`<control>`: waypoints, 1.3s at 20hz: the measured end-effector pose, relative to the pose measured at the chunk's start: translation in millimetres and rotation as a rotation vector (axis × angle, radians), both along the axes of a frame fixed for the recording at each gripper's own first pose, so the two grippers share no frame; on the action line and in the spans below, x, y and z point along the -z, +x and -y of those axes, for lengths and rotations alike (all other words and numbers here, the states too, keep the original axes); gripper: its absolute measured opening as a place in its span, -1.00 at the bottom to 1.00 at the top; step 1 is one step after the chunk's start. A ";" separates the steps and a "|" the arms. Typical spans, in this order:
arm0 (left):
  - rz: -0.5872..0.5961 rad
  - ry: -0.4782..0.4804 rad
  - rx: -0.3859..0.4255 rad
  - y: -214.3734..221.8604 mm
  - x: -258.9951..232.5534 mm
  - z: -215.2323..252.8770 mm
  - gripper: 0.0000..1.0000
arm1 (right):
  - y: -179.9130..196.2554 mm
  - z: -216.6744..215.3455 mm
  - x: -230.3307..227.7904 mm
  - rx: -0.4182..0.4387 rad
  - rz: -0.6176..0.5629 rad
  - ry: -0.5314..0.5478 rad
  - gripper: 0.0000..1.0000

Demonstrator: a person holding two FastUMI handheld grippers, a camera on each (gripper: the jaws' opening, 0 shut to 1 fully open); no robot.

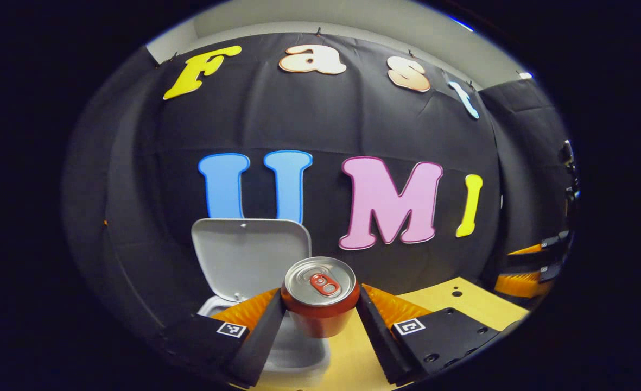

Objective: Press the lid of the desktop garbage bin to open it, pick up the crumpled paper on the desktop and throw it into the bin, then pick up the pop can on the desktop and drop it into the bin, and finally close the garbage bin lid.

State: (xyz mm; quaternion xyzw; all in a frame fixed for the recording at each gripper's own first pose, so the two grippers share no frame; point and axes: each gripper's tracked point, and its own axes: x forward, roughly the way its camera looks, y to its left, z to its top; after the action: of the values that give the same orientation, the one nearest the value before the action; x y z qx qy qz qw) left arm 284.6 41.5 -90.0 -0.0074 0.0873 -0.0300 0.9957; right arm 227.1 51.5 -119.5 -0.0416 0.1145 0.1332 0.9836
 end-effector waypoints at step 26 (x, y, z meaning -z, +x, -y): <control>0.041 0.031 -0.100 98.3 -85.2 -101.4 0.92 | -18.4 39.1 38.2 0.091 -0.059 0.024 0.91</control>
State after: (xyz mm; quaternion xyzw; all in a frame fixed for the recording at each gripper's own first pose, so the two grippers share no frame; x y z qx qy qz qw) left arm 382.9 142.9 -4.7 0.0043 0.0670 0.0208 0.9975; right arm 208.8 12.5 -157.8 -0.0205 0.1435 0.0908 0.9853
